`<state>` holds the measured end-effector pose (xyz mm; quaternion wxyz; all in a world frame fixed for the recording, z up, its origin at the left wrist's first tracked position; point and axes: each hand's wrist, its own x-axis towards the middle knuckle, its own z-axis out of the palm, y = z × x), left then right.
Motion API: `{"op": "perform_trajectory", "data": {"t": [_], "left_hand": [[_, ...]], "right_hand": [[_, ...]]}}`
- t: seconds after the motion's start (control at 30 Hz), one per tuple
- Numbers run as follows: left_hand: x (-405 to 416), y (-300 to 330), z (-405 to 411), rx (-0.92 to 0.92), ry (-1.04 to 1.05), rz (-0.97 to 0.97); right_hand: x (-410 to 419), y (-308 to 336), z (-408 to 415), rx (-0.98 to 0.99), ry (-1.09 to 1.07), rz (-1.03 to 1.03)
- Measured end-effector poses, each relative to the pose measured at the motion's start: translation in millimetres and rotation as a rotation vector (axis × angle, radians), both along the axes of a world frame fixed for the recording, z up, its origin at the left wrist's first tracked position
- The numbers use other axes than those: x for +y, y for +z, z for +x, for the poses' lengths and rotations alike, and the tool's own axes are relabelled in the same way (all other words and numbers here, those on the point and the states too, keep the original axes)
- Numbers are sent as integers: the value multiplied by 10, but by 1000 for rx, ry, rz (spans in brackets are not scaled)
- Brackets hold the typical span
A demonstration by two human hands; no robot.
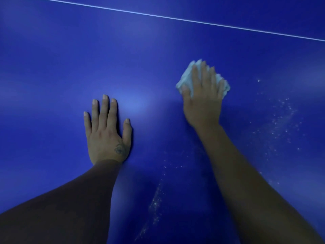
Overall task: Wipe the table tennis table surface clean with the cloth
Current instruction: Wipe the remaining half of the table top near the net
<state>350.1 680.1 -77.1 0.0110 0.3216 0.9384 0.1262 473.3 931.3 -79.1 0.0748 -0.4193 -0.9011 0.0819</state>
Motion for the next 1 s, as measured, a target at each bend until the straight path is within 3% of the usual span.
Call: {"op": "perform_trajectory", "data": {"t": [0.23,0.33,0.57,0.8,1.0], "left_hand": [[-2,-36,-11,17,-12,34],[5,-38,-10,15,-9,28],[8,-46,-8,29,-11,32],[-22,-30,-3,-28,-15,28],[-256,25,113,-58,-91,-36]], "right_hand": [[-1530,174,605,-33,358,-195],[-1330,134,562,-14,422,-178],[-564,-9,-285,46,200,-77],[-1499,69,339,15,509,-97],[-763,57,59,-58,465,37]]}}
